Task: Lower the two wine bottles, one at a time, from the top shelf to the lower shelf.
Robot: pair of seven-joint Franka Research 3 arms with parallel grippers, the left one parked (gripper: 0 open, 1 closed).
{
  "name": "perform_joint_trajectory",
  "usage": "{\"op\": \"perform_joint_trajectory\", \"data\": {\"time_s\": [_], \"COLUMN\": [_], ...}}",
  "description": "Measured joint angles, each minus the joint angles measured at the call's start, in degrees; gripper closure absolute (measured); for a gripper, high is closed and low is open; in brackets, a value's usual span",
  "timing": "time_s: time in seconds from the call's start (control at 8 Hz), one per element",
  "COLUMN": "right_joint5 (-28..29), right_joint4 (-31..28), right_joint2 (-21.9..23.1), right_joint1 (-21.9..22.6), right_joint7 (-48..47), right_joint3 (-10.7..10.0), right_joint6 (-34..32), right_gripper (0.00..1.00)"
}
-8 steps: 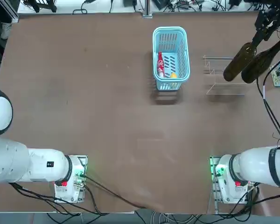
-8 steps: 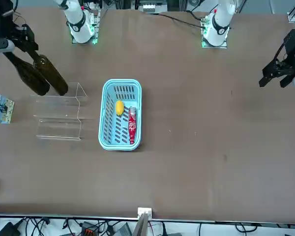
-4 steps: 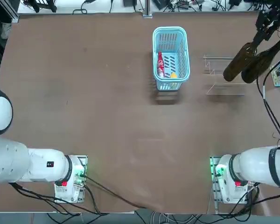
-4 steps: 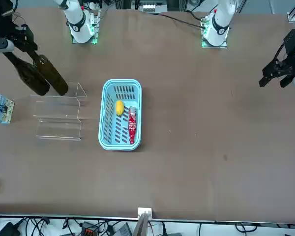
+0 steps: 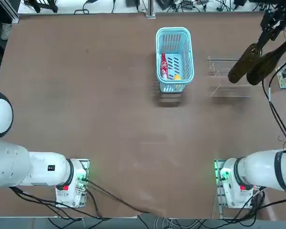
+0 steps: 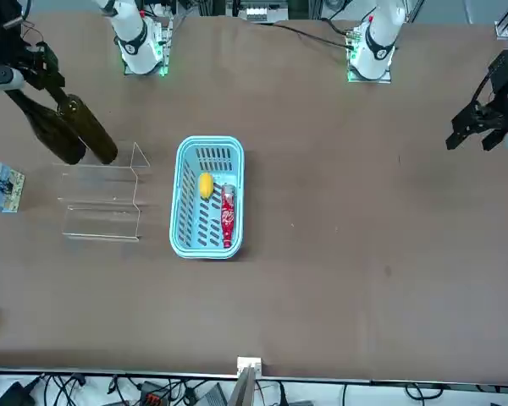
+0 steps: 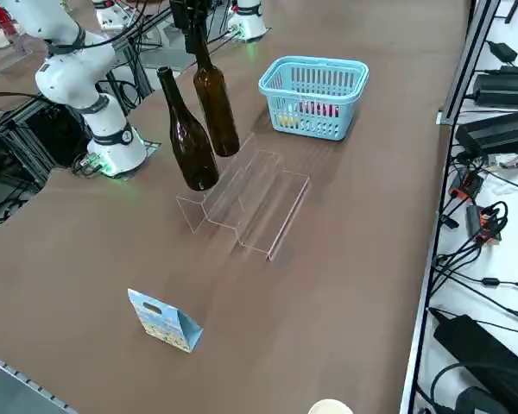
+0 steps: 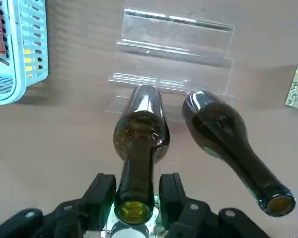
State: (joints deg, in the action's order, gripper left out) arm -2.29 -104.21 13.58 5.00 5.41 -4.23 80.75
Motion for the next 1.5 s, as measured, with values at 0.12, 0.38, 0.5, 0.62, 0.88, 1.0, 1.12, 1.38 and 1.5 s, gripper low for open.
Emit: {"op": "perform_joint_trajectory", "data": {"time_s": [0.12,0.38,0.5,0.62,0.88,1.0,1.12,1.38,1.5], "right_joint5": [-0.01,-0.01,-0.03,-0.04,-0.04,-0.04,-0.04,-0.04,-0.04], "right_joint4": [0.0,0.0,0.0,0.06,0.07,0.27,1.33,6.17,8.92], "right_joint2": [0.0,0.0,0.0,0.01,0.02,-0.1,-0.65,-3.7,-6.24], "right_joint1": [0.0,0.01,0.01,0.02,0.03,0.05,0.09,0.16,0.16], "right_joint7": [0.0,0.0,0.0,0.0,0.0,0.02,0.2,3.41,6.24], "right_joint3": [0.0,0.0,0.0,0.0,0.0,0.0,0.0,-0.01,-0.06], "right_joint6": [0.04,0.07,0.07,0.09,0.51,1.15,1.83,2.26,2.7], "right_gripper": [0.44,0.48,0.51,0.58,0.62,0.62,0.62,0.62,0.62]}}
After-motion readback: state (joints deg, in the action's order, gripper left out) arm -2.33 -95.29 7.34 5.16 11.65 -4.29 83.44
